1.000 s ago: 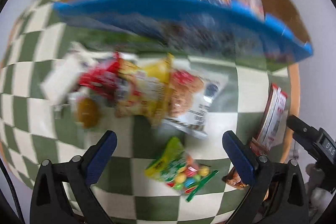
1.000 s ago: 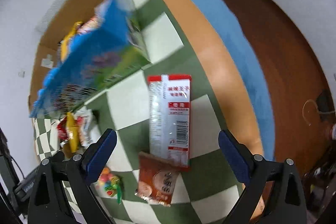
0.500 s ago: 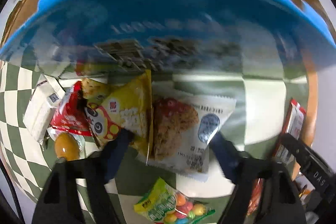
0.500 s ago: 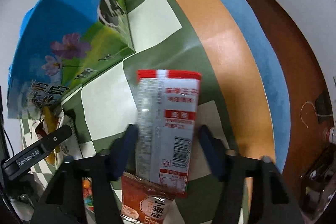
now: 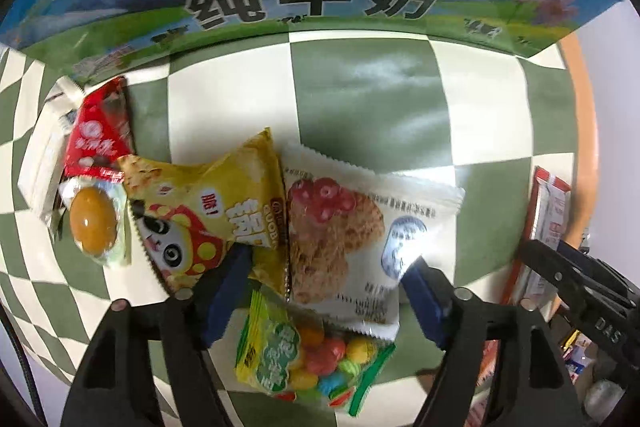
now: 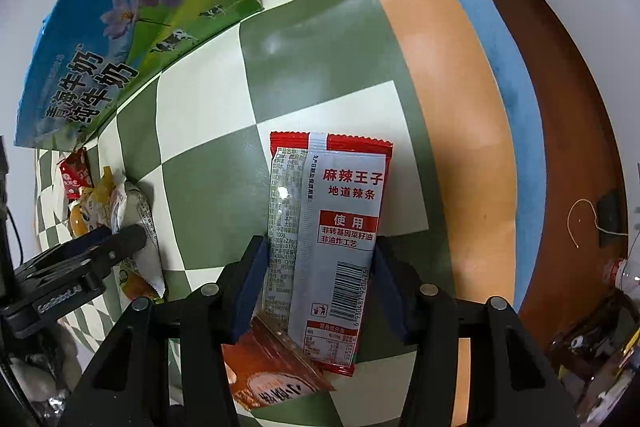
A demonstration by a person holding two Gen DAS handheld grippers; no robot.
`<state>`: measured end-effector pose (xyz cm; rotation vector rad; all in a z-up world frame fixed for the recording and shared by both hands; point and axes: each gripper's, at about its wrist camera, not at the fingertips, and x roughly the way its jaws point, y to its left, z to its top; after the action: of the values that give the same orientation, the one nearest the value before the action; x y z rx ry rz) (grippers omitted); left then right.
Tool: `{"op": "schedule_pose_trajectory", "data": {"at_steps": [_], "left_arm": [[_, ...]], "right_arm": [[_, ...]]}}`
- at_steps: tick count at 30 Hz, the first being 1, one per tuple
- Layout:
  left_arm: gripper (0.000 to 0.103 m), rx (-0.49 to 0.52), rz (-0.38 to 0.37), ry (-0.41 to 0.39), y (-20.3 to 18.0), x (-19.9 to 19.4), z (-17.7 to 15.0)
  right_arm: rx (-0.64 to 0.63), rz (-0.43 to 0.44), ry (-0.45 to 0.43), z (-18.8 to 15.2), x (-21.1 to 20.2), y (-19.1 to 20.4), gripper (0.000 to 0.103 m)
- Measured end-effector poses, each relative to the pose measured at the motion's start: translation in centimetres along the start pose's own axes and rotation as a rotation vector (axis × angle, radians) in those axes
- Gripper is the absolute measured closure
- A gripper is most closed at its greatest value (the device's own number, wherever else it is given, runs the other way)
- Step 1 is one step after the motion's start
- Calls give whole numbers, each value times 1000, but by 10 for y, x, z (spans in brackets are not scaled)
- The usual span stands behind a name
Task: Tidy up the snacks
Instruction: 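Grasp the oat cookie pack with the left tool while the right tool grasps the red-white spicy strip pack, then carry both packs into the box and open both tools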
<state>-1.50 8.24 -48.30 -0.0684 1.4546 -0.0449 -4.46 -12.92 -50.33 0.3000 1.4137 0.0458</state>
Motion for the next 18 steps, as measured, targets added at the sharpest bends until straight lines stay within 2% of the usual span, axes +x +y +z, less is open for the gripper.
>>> {"op": "schedule_pose_trajectory", "data": {"at_steps": [5, 6, 8, 12, 15, 16, 18], "left_arm": [[26, 14, 28, -5, -9, 6, -6], [28, 21, 34, -10, -20, 7, 6], [42, 40, 45, -21, -29, 0, 10], [51, 29, 16, -32, -33, -15, 1], [58, 17, -7, -43, -33, -29, -3], [63, 10, -20, -45, -33, -34, -5], [63, 18, -38, -63, -36, -49, -10]], "right_arm": [[16, -6, 8, 1, 9, 5, 43], [15, -11, 9, 1, 11, 6, 42], [20, -13, 5, 0, 13, 6, 43], [21, -18, -22, -2, 10, 17, 52], [28, 23, -36, -6, 0, 17, 54], [23, 29, -41, -6, -3, 19, 54], [10, 59, -60, -7, -15, 26, 55]]}}
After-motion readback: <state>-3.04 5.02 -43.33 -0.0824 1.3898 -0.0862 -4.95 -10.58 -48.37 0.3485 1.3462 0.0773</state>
